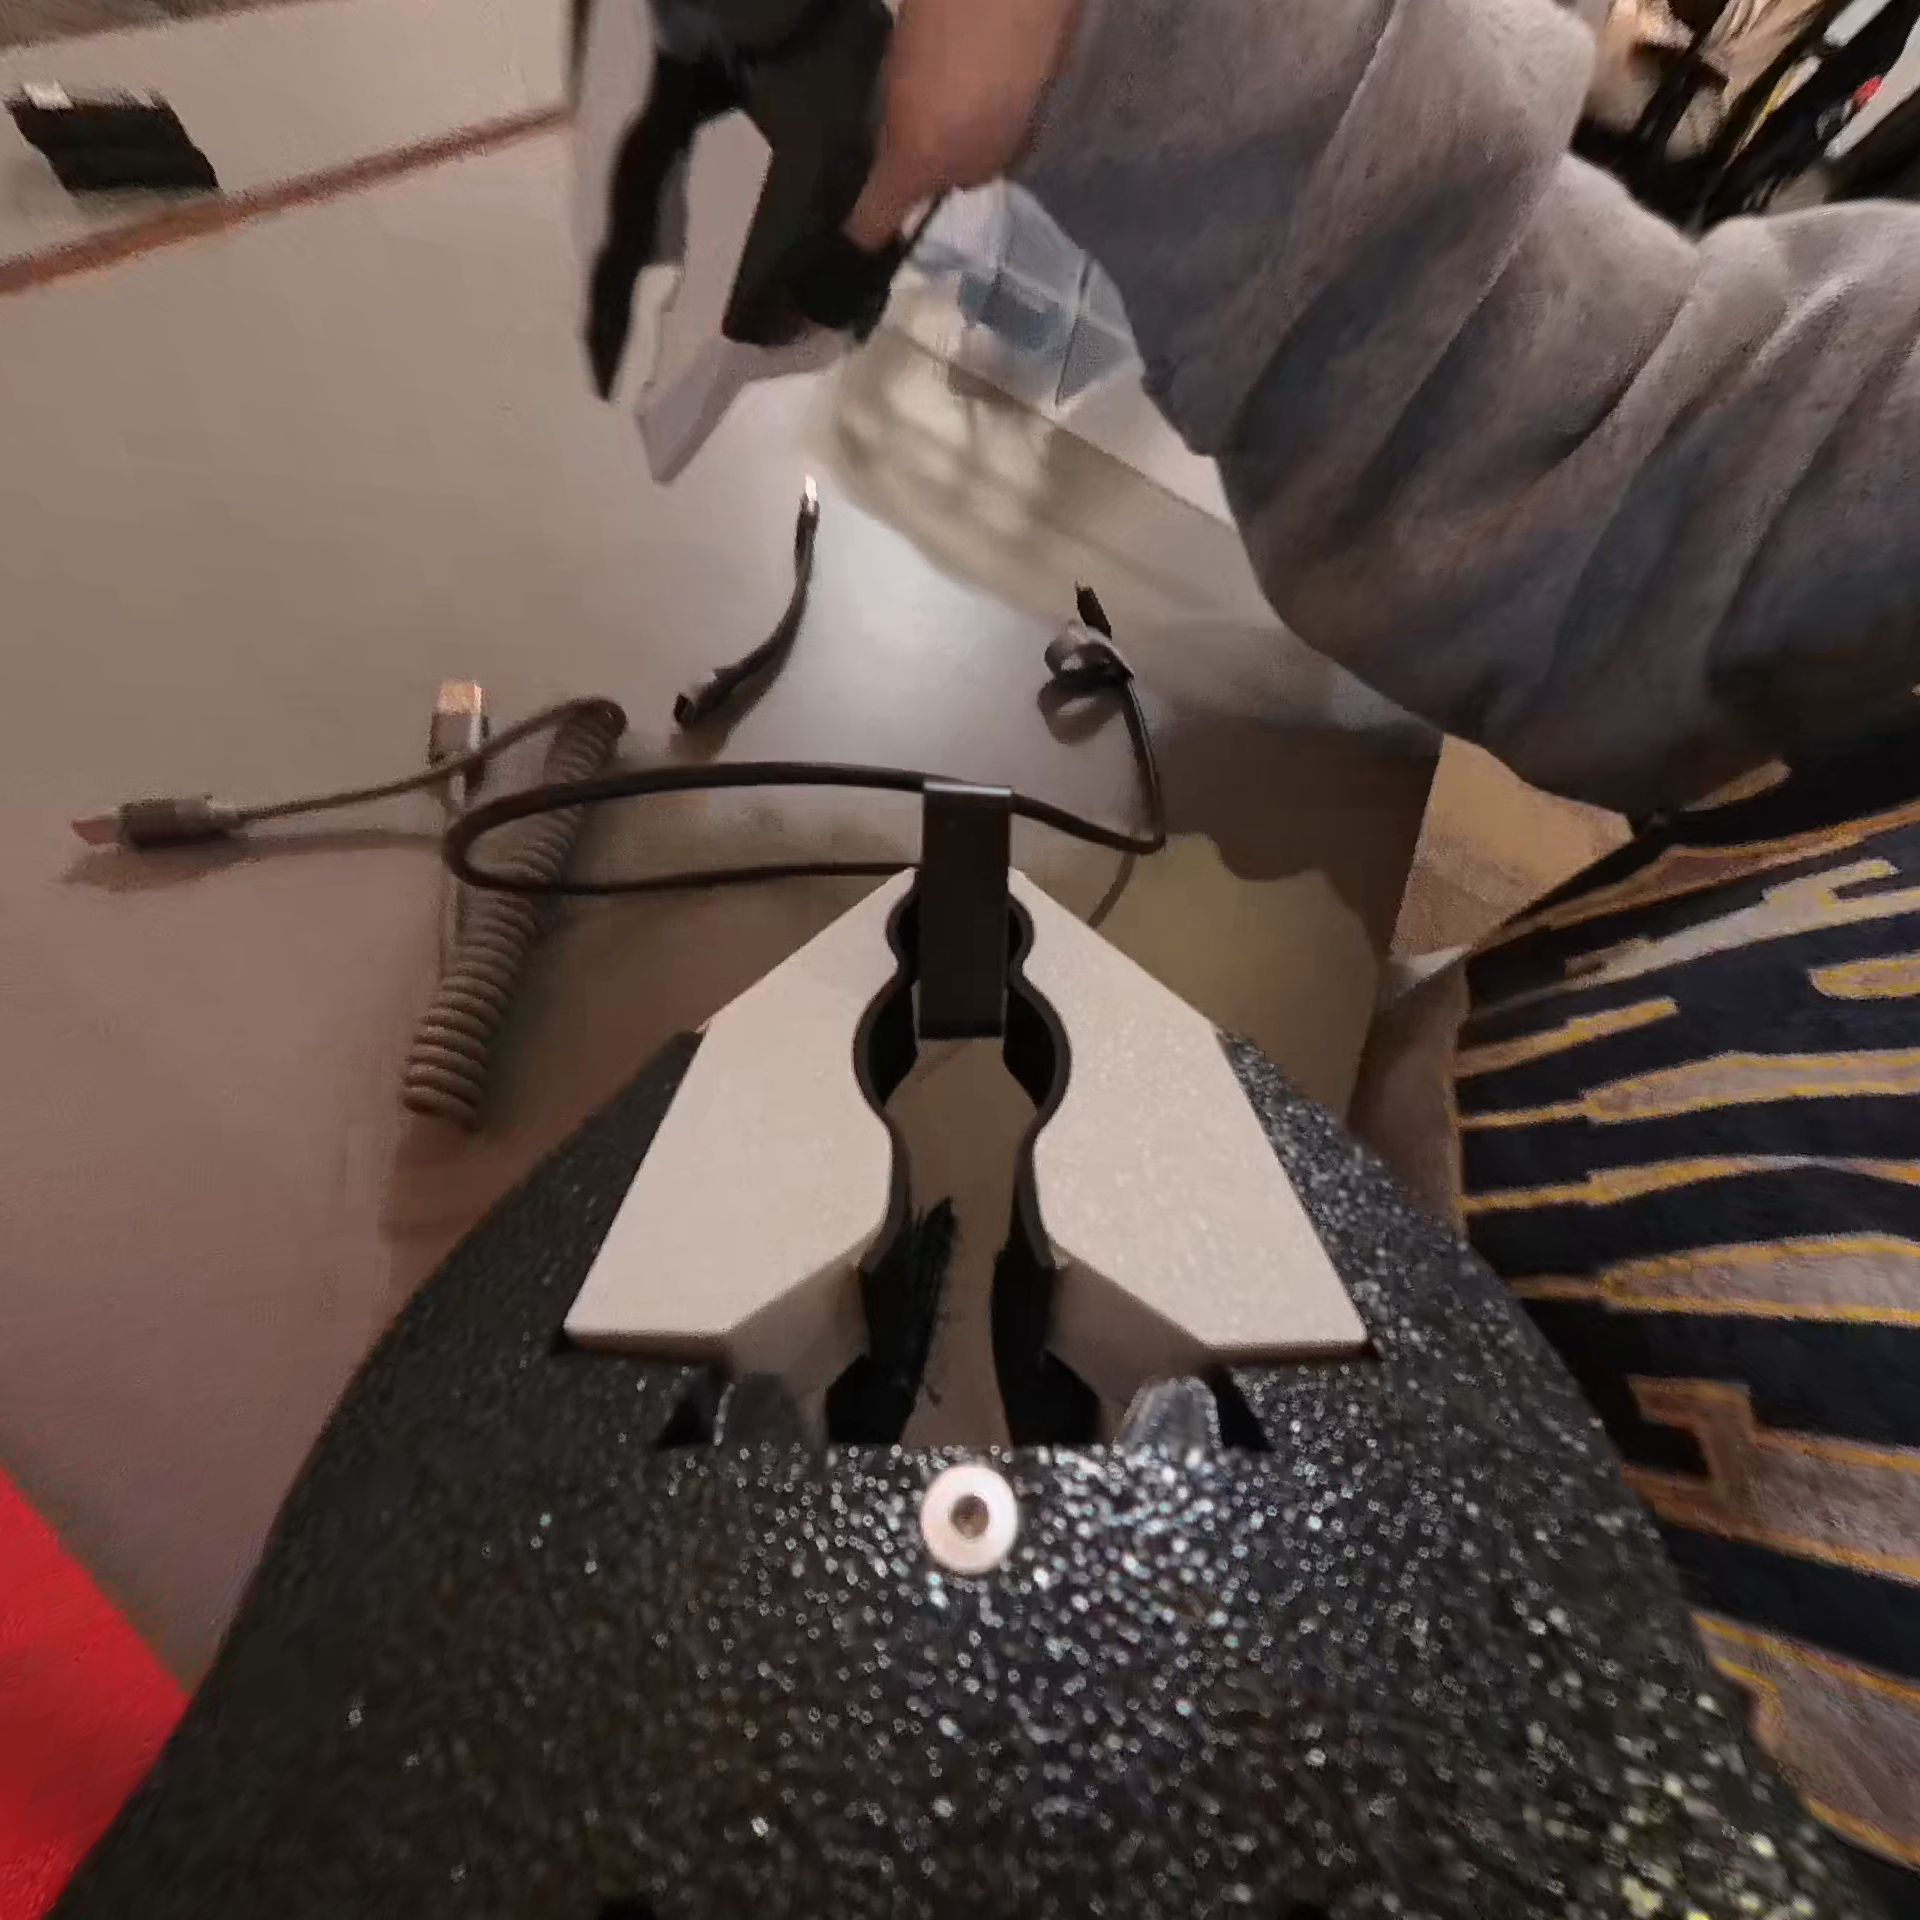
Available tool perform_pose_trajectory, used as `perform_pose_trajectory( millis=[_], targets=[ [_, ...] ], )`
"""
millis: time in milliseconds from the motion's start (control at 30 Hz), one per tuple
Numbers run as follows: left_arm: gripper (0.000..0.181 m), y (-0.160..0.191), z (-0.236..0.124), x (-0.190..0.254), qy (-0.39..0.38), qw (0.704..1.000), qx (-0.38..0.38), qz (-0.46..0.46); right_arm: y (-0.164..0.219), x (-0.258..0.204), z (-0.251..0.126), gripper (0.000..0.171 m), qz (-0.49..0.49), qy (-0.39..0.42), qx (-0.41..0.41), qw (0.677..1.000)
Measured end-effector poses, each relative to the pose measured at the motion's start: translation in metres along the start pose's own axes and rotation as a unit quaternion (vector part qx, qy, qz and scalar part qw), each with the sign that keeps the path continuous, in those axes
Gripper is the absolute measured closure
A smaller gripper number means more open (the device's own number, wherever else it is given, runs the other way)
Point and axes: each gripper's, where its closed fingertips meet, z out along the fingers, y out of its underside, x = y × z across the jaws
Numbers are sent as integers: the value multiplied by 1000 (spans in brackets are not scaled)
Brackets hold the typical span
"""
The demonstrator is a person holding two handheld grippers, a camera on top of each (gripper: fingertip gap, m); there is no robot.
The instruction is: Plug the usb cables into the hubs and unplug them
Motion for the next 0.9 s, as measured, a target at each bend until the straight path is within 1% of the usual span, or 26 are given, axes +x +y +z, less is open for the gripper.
perform_pose_trajectory(
  millis=[33,67,100,167,233,300,367,400,467,533,733,900],
  targets=[
    [172,-1,2,-1,2,1000,10,3,14,4,0,140,34,-12,-19,999],
    [172,0,3,-1,7,1000,16,3,24,4,-1,141,51,-25,-28,998],
    [172,0,5,-1,13,1000,24,7,33,2,-1,140,47,-37,-32,998],
    [172,2,9,0,25,999,29,13,40,-18,-2,138,-5,-79,-19,997],
    [172,4,11,1,37,998,35,26,25,-49,-4,136,-46,-131,41,989],
    [172,4,12,1,43,997,43,38,6,-64,-2,135,-86,-129,95,983],
    [172,4,12,0,46,997,54,44,1,-76,7,135,-118,-129,103,979],
    [172,5,11,0,47,996,55,44,2,-80,13,135,-122,-134,95,979],
    [172,8,11,0,52,996,56,41,6,-82,25,142,-125,-134,73,980],
    [172,9,9,0,50,996,60,42,8,-80,29,144,-127,-129,63,981],
    [172,16,7,1,50,995,66,46,38,-51,17,142,-132,-87,-7,987],
    [173,19,6,2,51,995,70,48,63,-35,14,144,-193,-79,-87,974]
  ],
)
